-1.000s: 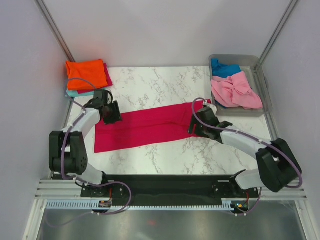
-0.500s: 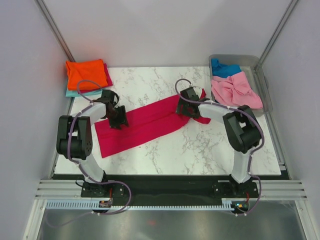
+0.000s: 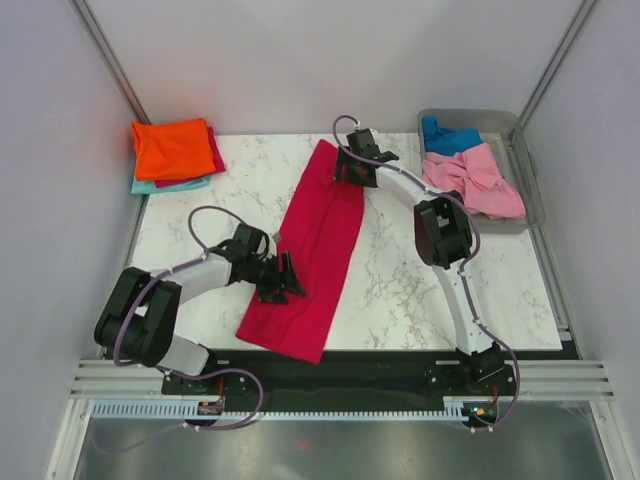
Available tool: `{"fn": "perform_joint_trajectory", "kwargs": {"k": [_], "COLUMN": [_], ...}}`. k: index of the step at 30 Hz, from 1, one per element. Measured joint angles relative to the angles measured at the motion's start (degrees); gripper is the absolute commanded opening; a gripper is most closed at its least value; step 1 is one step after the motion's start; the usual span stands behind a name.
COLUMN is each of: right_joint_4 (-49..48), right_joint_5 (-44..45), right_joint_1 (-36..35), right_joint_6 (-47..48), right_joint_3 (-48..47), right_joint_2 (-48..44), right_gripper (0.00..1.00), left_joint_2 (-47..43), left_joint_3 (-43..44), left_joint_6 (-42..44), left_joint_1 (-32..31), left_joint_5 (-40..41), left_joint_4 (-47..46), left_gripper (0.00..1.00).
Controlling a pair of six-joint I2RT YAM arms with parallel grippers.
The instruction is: Fold and stack the t-shirts
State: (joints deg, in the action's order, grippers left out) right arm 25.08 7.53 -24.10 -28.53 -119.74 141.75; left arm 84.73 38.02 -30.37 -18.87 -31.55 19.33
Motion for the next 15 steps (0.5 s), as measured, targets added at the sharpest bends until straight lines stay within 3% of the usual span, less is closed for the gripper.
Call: {"fn": "perform_joint_trajectory", "kwargs": {"k": [6,11,15], "right_joint_4": [0.07,-3.19,-5.03], "right_joint_5": [-4.07,-6.95,-9.55], "right_joint_1": [0.31,0.63,1.03], "right_joint_6": [1.68,1.90,2.47], "right_joint_3": [-10.01,-11.26,-12.48], "right_joint_2": [6.16,7.61,8.61], "right_gripper": [0.85,0.86,0.93], "left_joint_2": [-1.62,-0.09,1.14], "left_joint_3": [-4.28,-1.27,5.84], "left_joint_6": [-11.23,-13.38,-13.27], "left_joint_1": [-11.21,-12.50,-12.50], "left_joint_5": [-1.66,-1.42,-1.33], "left_joint_4": [-7.61,-6.58,-4.26], "left_gripper": [0.69,0.70,0.75]}}
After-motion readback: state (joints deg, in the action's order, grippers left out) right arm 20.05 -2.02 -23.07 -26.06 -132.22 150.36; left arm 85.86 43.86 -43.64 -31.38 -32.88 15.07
